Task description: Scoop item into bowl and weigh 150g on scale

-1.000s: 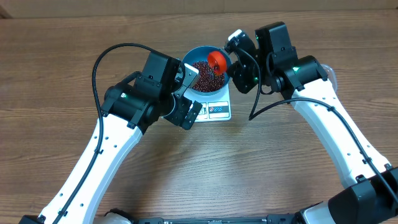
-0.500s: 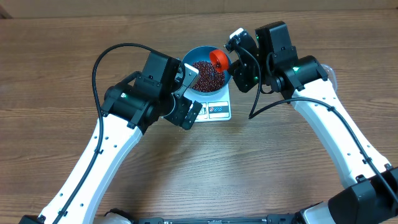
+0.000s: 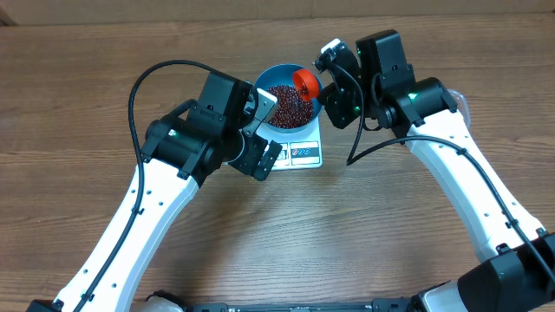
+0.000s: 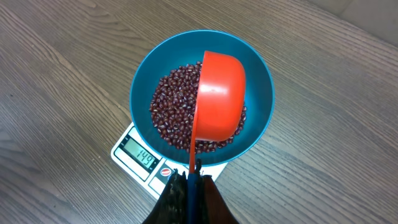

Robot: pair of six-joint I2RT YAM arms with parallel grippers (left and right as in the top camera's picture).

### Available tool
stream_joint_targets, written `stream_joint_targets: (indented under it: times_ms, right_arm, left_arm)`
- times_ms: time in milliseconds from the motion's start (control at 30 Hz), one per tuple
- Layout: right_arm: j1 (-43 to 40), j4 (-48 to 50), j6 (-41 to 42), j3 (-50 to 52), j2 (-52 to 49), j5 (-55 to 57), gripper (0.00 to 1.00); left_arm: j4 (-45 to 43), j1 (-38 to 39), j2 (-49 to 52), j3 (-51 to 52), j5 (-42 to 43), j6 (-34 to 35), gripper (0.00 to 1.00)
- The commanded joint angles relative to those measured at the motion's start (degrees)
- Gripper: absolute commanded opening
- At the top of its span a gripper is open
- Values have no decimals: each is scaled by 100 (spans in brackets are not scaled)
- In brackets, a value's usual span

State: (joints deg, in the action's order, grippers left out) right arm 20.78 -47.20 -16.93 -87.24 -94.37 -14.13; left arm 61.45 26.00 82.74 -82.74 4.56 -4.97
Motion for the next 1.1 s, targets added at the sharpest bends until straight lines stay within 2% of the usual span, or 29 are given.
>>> stream_joint_targets:
  times_ms: [0, 333, 433, 567, 1067]
  right_arm:
    - [48, 28, 48, -122, -17, 37, 4]
    - [48, -2, 55, -122, -17, 17, 4]
    - [61, -179, -588, -122, -17, -470, 4]
    - [46, -39, -105, -122, -22, -363, 4]
    - [48, -28, -103, -122, -22, -352, 3]
  left_arm:
    - [-17, -7, 39, 37, 85, -125, 100]
    - [-17, -7, 39, 37, 85, -125, 100]
    - [-17, -7, 39, 37, 85, -125, 100]
    - [-17, -7, 39, 37, 85, -127, 100]
    - [-17, -7, 39, 37, 85, -127, 100]
